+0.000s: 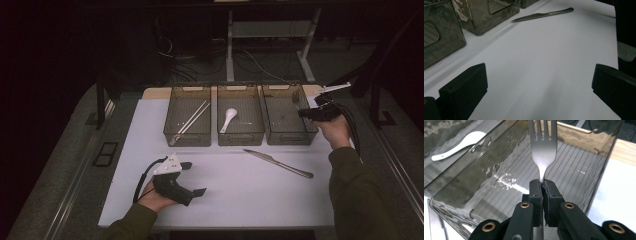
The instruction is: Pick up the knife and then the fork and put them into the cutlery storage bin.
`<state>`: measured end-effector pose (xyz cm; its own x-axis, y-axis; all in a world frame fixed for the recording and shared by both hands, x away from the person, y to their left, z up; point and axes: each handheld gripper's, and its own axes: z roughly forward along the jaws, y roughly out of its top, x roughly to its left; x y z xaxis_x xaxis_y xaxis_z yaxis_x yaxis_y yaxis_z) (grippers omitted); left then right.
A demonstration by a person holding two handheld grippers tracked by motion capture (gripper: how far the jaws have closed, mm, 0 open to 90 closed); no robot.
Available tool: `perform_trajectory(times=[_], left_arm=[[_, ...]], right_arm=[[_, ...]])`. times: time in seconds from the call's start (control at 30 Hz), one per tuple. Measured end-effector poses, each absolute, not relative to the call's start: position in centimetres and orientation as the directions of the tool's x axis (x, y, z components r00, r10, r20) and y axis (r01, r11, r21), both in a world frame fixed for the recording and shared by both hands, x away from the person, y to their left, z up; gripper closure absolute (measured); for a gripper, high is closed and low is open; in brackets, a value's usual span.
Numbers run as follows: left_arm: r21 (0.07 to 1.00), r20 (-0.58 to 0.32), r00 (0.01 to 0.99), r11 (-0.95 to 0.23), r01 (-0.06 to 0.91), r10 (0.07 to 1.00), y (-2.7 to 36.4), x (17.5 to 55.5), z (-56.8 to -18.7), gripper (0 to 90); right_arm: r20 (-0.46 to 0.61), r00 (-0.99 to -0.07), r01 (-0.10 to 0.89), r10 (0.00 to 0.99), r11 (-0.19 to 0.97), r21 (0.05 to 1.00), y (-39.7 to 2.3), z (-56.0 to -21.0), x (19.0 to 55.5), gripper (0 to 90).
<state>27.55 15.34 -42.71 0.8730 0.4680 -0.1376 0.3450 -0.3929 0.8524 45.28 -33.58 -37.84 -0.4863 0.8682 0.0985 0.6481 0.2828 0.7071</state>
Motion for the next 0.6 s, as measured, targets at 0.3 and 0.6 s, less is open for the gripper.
perform_trajectory(times=[0.3,0.6], left_arm=[[0.853,-0.139,0.874,-0.393,0.345,0.465,15.4,27.6,-42.7,0.0],[0.852,-0.141,0.876,-0.394,0.345,0.462,15.3,27.6,-42.7,0.0]], right_arm=[[0.094,-0.486,0.665,0.869,0.298,0.685,-32.8,-38.6,46.0,85.6],[0.067,-0.477,0.685,0.876,0.324,0.652,-31.4,-39.2,46.7,84.9]])
